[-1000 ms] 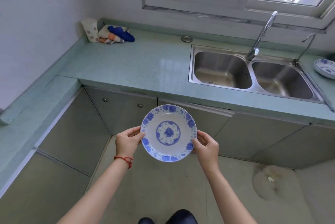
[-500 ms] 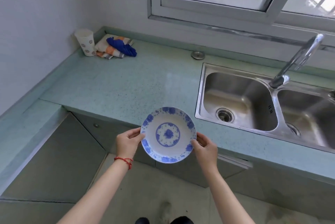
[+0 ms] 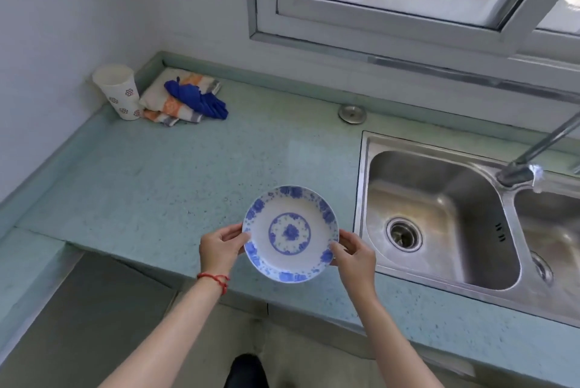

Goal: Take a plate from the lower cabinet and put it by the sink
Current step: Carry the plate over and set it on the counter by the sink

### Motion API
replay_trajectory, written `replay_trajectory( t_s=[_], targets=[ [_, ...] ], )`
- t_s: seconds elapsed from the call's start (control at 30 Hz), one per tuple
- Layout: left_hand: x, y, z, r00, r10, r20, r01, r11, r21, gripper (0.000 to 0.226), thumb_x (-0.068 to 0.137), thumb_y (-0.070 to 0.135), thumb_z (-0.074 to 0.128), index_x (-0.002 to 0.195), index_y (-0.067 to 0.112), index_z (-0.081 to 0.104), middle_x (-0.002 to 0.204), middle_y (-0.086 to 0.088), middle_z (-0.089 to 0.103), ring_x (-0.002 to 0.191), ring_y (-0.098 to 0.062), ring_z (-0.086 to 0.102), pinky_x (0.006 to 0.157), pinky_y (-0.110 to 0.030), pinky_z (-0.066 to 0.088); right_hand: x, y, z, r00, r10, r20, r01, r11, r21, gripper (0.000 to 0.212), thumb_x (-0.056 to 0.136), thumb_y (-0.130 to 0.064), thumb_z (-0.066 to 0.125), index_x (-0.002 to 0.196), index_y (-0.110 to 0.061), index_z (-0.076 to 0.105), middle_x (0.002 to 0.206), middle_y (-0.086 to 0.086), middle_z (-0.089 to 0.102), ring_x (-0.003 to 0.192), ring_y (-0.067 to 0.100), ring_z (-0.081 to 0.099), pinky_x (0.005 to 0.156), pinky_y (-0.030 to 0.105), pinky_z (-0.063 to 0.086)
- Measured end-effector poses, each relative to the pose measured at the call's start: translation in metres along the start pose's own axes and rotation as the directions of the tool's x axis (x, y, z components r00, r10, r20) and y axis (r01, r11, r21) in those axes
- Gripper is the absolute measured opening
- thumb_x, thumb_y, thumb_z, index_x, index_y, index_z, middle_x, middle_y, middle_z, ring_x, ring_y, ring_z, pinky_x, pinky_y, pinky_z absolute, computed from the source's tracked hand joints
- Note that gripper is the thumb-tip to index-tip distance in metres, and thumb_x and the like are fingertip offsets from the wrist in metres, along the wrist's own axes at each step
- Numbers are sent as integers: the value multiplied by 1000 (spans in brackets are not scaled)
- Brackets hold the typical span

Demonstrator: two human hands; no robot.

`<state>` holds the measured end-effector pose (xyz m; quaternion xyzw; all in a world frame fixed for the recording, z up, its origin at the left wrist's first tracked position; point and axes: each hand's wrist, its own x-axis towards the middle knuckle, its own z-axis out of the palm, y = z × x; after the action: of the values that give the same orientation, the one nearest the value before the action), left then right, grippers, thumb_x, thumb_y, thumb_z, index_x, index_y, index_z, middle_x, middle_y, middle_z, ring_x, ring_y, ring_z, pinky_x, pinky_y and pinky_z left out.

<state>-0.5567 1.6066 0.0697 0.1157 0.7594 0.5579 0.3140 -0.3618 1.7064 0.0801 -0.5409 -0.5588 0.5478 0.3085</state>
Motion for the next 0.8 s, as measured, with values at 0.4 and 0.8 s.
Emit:
replay_trajectory(
  t_s=[0.4,0.8],
  targets=[
    [97,20,5,999,-40,9,39,995,95,30,70,0,71,99,-3,67,96,-22,70,82,-27,66,84,-47,54,72,-8,60,996,57,-67,-63,993,-98,25,82,3,56,105,-3,65,90,9,67,71,9,62,47,12,50],
    [113,20,11,999,-42,2,41,983,180,30,69,0,73,98,-2,67,97,-20,71,82,-25,66,83,-36,52,93,-11,68,997,58,-59,-70,974,-216,26,83,-1,56,106,-6,65,91,0,64,75,1,57,51,2,45]
  ],
)
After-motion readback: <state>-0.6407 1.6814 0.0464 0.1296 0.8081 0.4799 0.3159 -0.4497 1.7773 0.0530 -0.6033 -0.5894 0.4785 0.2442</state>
